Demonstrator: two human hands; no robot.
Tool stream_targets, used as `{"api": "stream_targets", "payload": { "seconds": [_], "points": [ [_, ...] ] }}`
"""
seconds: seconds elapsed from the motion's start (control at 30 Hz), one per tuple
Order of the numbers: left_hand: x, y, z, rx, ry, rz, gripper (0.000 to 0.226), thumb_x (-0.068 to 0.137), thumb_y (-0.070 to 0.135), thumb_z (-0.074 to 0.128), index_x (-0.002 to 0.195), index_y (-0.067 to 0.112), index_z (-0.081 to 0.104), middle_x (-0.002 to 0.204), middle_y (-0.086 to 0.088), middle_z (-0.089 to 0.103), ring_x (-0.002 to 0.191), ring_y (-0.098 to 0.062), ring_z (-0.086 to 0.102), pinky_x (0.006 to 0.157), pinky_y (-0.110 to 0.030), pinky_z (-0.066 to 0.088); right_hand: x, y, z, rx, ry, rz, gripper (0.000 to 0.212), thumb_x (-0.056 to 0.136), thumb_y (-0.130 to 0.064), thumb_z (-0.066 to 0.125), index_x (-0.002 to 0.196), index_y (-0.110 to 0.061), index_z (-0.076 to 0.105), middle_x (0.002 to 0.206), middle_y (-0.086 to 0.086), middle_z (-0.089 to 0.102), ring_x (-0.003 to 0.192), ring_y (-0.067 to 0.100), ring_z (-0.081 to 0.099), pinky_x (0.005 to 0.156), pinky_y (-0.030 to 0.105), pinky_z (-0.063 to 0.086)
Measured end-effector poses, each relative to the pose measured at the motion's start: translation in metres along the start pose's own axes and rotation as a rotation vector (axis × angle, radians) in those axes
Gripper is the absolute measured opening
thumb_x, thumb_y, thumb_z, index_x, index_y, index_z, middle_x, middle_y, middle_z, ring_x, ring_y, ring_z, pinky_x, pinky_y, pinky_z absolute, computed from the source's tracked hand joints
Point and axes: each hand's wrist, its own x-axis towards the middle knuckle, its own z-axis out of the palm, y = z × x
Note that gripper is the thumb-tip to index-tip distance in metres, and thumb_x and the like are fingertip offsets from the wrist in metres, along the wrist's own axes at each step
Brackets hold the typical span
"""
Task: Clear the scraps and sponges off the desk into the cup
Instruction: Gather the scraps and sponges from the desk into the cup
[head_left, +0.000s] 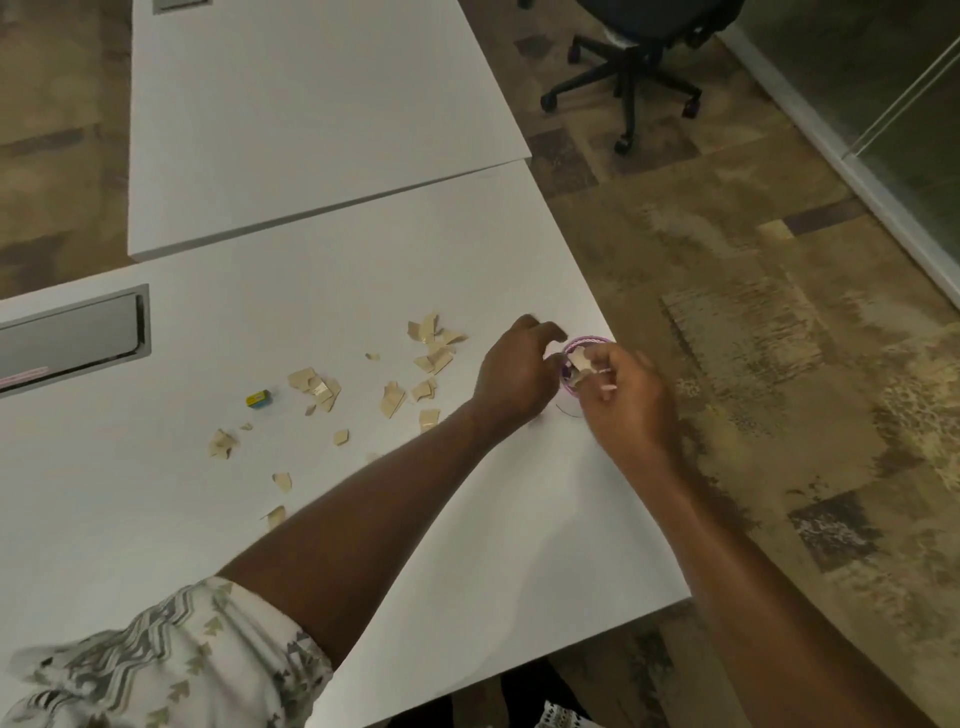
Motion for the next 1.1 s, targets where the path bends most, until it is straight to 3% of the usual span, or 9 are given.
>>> {"api": "stream_targets", "payload": {
  "seconds": [0.1, 0.2, 0.37, 0.5, 0.63, 0.8, 0.87, 1.0, 1.1],
  "points": [
    [-0.025, -0.037, -0.014, -0.002, 0.035, -0.080, 0.025, 0.095, 0.025, 0.063, 0.119, 0.020, 0.069, 0.114, 0.000, 0.063, 0.086, -0.014, 0.058, 0.076, -0.028, 0.045, -0.025, -0.007, 0.025, 0.099, -0.148, -0.070, 0.023, 0.090, -0.014, 0.066, 0.113, -0.013, 0.068, 0.103, -0.004, 0.067, 0.090, 0.012, 0.065, 0.073, 0.009, 0.048],
    [-0.057, -0.078, -0.024, 0.048, 0.033, -0.148, 0.028, 0.094, 0.029, 0.065, 0.120, 0.019, 0.068, 0.116, -0.001, 0.064, 0.087, -0.015, 0.060, 0.077, -0.030, 0.050, -0.041, 0.001, 0.058, 0.019, -0.318, -0.067, 0.038, 0.090, -0.020, 0.067, 0.127, -0.012, 0.062, 0.125, 0.005, 0.064, 0.112, 0.020, 0.062, 0.095, 0.030, 0.052],
    [-0.118, -0.140, -0.036, 0.163, 0.036, -0.244, 0.043, 0.092, 0.035, 0.068, 0.131, 0.015, 0.062, 0.128, -0.008, 0.061, 0.112, -0.029, 0.059, 0.088, -0.038, 0.051, -0.044, 0.004, 0.101, -0.284, -0.575, 0.088, 0.072, 0.096, -0.036, 0.056, 0.155, -0.012, 0.022, 0.164, 0.012, 0.011, 0.151, 0.027, 0.013, 0.117, 0.040, 0.026],
    [-0.165, -0.179, -0.041, 0.248, 0.043, -0.313, 0.061, 0.092, 0.045, 0.061, 0.142, 0.011, 0.052, 0.140, -0.014, 0.054, 0.125, -0.035, 0.053, 0.100, -0.044, 0.047, -0.048, -0.003, 0.125, -0.368, -0.640, 0.122, 0.078, 0.096, -0.034, 0.054, 0.156, -0.008, 0.011, 0.165, 0.015, -0.004, 0.152, 0.028, -0.003, 0.115, 0.045, 0.028],
    [-0.201, -0.208, -0.043, 0.273, 0.078, -0.357, 0.075, 0.092, 0.058, 0.042, 0.147, 0.007, 0.046, 0.148, -0.017, 0.049, 0.136, -0.035, 0.047, 0.109, -0.046, 0.042, -0.063, -0.022, 0.147, -0.397, -0.668, 0.022, 0.078, 0.095, -0.030, 0.053, 0.156, -0.008, 0.010, 0.165, 0.014, -0.006, 0.153, 0.027, -0.002, 0.114, 0.042, 0.030],
    [-0.238, -0.228, -0.050, 0.266, 0.112, -0.423, 0.079, 0.092, 0.061, 0.041, 0.152, 0.010, 0.037, 0.156, -0.015, 0.040, 0.142, -0.034, 0.040, 0.114, -0.047, 0.038, -0.087, -0.052, 0.168, -0.351, -0.795, -0.166, 0.075, 0.095, -0.029, 0.053, 0.157, -0.015, 0.013, 0.166, 0.008, -0.001, 0.153, 0.022, 0.004, 0.117, 0.039, 0.025],
    [-0.256, -0.233, -0.051, 0.309, 0.133, -0.423, 0.084, 0.092, 0.063, 0.042, 0.156, 0.011, 0.029, 0.162, -0.016, 0.030, 0.148, -0.036, 0.031, 0.118, -0.049, 0.033, -0.094, -0.060, 0.171, -0.319, -0.754, -0.198, 0.072, 0.095, -0.032, 0.055, 0.156, -0.018, 0.021, 0.166, 0.006, 0.006, 0.151, 0.024, 0.012, 0.114, 0.041, 0.030],
    [-0.293, -0.236, -0.048, 0.330, 0.126, -0.481, 0.104, 0.090, 0.074, 0.041, 0.161, 0.015, -0.005, 0.169, -0.012, -0.012, 0.156, -0.031, -0.011, 0.125, -0.050, 0.001, -0.108, -0.062, 0.176, -0.367, -0.653, -0.108, 0.074, 0.094, -0.038, 0.057, 0.155, -0.021, 0.020, 0.165, 0.008, 0.005, 0.150, 0.028, 0.014, 0.109, 0.043, 0.036],
    [-0.316, -0.244, -0.040, 0.358, 0.085, -0.531, 0.108, 0.088, 0.079, 0.036, 0.160, 0.011, -0.009, 0.167, -0.013, -0.020, 0.154, -0.034, -0.017, 0.124, -0.058, 0.002, -0.119, -0.061, 0.182, -0.402, -0.685, -0.015, 0.083, 0.095, -0.039, 0.056, 0.158, -0.018, 0.005, 0.165, 0.011, -0.010, 0.152, 0.030, 0.000, 0.112, 0.041, 0.033]
  ]
}}
